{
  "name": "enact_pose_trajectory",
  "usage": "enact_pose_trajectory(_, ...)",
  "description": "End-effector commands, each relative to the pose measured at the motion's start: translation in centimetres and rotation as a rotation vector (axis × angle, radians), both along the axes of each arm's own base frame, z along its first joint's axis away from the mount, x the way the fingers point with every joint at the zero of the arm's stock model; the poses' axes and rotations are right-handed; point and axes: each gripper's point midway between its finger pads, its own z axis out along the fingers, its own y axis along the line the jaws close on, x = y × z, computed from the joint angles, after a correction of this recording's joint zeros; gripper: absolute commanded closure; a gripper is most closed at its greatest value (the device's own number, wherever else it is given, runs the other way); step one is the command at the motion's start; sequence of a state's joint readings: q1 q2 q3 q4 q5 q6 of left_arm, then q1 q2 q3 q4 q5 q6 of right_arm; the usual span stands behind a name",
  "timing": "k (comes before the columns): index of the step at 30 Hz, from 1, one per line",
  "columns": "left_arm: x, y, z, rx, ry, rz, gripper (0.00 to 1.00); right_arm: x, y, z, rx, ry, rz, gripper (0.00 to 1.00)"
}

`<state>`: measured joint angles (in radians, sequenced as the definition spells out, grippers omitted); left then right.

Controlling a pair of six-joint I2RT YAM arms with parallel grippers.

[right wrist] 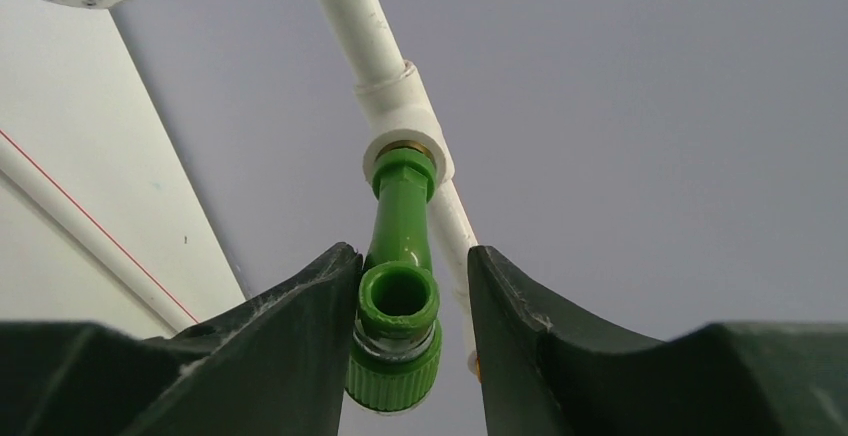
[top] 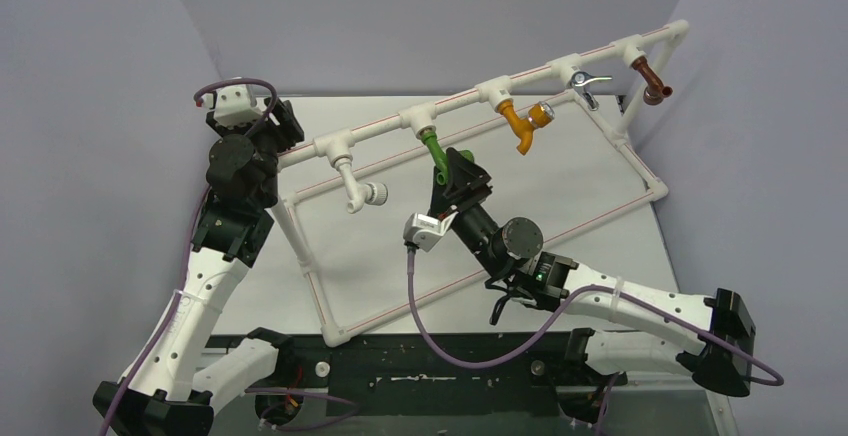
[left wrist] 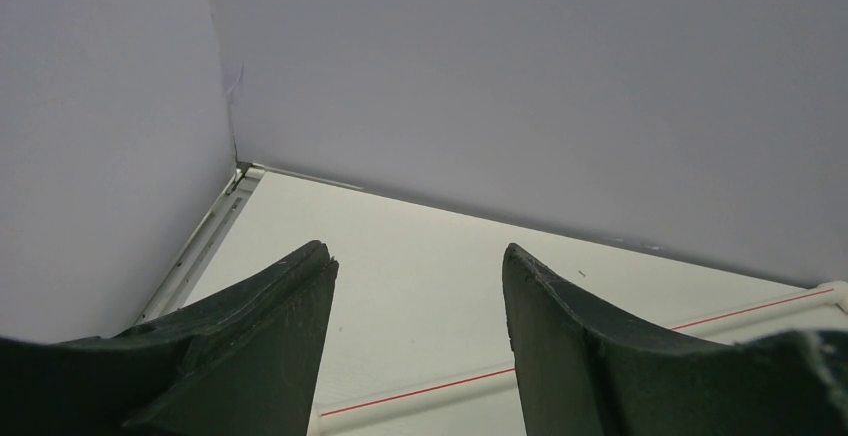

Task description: Install the water faucets

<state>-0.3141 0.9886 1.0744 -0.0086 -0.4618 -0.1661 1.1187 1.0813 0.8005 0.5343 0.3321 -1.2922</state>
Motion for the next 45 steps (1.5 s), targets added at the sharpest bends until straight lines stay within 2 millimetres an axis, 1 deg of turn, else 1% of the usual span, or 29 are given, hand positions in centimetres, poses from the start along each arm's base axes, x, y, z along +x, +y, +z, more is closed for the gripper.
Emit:
enact_pose_trajectory(1,-0.7,-0.3,-10.3,0.111,0.352,-0.028,0.4,0.0,0.0,1.2,0.082,-0.016,0.012,0.6)
enact_pose_trajectory(4,-0.7,-0.3,-10.3,0.111,0.351,-0.026,0.41,0.2,0.1,1.2,0.085,-0.012,0.009,0.74)
enact_pose_trajectory(8,-0.7,-0.3,-10.3,0.111,0.351,-0.025,0.4,0.3,0.4,0.9,0.092,0.001,0.006,0.96)
enact_pose_trajectory(9,-0.7,-0.3,-10.3,0.111,0.351,-0.025,0.41,0.4,0.3,0.9,0.1,0.003,0.002,1.0)
enact_pose_trajectory(14,-0.7,-0.3,-10.3,0.111,0.352,-0.026,0.4,0.1,0.1,1.4,0.215,0.042,0.028,1.0)
enact_pose_trajectory(21,-0.8,-0.3,-10.2,0.111,0.349,-0.026,0.41,-0.5,0.0,2.7,0.458,0.14,0.11,1.0)
enact_pose_trajectory(26,-0.9,-0.2,-9.8,0.107,0.337,-0.024,0.4,-0.6,-0.1,3.3,0.614,0.226,0.146,1.0)
enact_pose_trajectory(32,-1.1,-0.1,-9.5,0.103,0.328,-0.023,0.41,-0.4,-0.5,3.6,0.859,0.338,0.171,1.0)
enact_pose_trajectory(39,-1.2,-0.2,-9.2,0.096,0.32,-0.031,0.4,-0.3,-1.1,4.4,1.175,0.461,0.221,1.0)
enact_pose_trajectory(45,-1.2,-0.3,-9.2,0.096,0.32,-0.032,0.4,-0.4,-0.6,4.7,1.414,0.599,0.293,1.0)
